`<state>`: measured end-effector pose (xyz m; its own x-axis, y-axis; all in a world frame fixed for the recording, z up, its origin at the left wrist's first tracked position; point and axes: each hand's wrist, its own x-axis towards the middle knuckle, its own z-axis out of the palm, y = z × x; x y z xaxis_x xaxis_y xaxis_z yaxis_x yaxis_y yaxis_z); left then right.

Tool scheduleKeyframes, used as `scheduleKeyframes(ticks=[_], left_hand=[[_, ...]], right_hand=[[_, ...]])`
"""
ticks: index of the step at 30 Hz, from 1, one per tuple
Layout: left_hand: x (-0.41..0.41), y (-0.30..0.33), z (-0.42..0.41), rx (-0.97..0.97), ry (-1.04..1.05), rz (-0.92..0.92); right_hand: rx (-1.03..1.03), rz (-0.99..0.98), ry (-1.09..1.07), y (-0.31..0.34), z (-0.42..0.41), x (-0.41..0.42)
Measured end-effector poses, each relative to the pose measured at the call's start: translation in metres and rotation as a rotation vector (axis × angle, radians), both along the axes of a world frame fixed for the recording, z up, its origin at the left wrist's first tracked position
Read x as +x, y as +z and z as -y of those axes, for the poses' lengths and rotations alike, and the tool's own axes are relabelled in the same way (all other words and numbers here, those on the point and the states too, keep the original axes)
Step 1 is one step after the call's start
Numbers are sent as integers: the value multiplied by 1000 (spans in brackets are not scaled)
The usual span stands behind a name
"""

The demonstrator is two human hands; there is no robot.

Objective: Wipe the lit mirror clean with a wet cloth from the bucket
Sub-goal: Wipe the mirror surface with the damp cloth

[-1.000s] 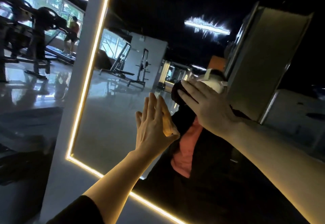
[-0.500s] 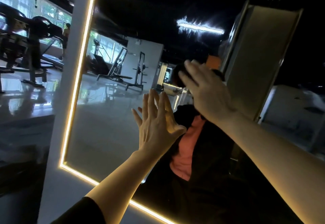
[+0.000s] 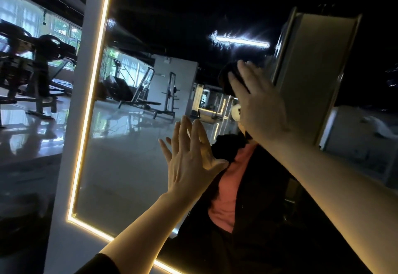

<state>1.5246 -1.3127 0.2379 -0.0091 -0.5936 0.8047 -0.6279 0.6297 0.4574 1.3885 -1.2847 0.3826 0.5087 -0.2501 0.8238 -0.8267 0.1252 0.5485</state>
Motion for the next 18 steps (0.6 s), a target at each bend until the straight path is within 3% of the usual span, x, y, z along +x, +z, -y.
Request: scheduleKeyframes(ticks=[3, 5, 10, 15, 18], left_hand=[[-1, 8, 0, -21, 1, 3], [-3, 13, -1, -44, 2, 19], [-4, 26, 4, -70, 16, 86], [-9, 28, 3, -70, 16, 124], [-9, 27, 4, -81, 62, 162]], right_hand=[[161, -249, 32, -36, 0, 0], [204, -328, 13, -28, -4, -6], [-6, 21, -50, 21, -10, -16], [153, -278, 15, -23, -22, -29], [42, -171, 28, 10, -32, -49]])
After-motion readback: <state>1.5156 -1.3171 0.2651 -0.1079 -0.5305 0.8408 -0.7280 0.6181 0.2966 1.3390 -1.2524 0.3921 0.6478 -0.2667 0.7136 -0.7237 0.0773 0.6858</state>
